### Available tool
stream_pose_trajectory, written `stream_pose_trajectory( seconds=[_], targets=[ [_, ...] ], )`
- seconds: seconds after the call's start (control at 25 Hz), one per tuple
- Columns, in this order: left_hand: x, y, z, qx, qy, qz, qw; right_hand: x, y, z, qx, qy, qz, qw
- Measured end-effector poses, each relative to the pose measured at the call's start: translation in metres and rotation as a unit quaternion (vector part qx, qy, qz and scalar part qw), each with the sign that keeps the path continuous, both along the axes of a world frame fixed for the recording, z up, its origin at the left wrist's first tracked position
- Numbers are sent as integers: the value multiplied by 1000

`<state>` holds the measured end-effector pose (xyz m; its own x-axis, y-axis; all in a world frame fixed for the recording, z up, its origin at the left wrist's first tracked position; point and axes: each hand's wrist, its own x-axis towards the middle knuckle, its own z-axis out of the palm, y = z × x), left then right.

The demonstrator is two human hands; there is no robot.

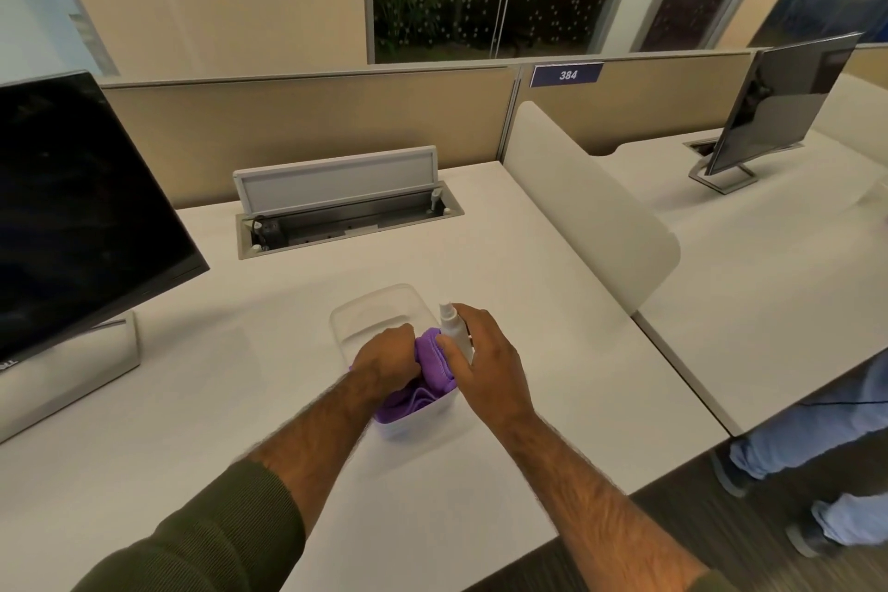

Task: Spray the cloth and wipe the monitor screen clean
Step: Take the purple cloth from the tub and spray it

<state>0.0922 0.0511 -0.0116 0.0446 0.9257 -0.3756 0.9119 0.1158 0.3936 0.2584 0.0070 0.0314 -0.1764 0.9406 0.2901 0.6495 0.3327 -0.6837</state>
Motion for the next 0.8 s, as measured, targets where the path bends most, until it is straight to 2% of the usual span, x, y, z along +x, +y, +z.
stream_pose_trajectory(
  seconds=[0.2,0.32,0.4,0.52,0.6,0.8],
  targets=[
    [-6,4,22,-19,-115,37,992,-12,8,3,7,13,7,1000],
    [-19,-3,44,-44,-243,125,961,-20,13,10,8,36,21,999],
    [-33,-12,58,-69,-351,207,911,-24,15,14,25,49,31,998],
    [-54,-32,73,-121,-496,314,801,-33,17,20,37,52,35,997],
    [-68,-44,76,-143,-561,367,728,-41,20,23,36,47,42,997],
    [-99,-73,77,-69,-650,421,629,-76,20,28,2,34,105,994]
  ],
)
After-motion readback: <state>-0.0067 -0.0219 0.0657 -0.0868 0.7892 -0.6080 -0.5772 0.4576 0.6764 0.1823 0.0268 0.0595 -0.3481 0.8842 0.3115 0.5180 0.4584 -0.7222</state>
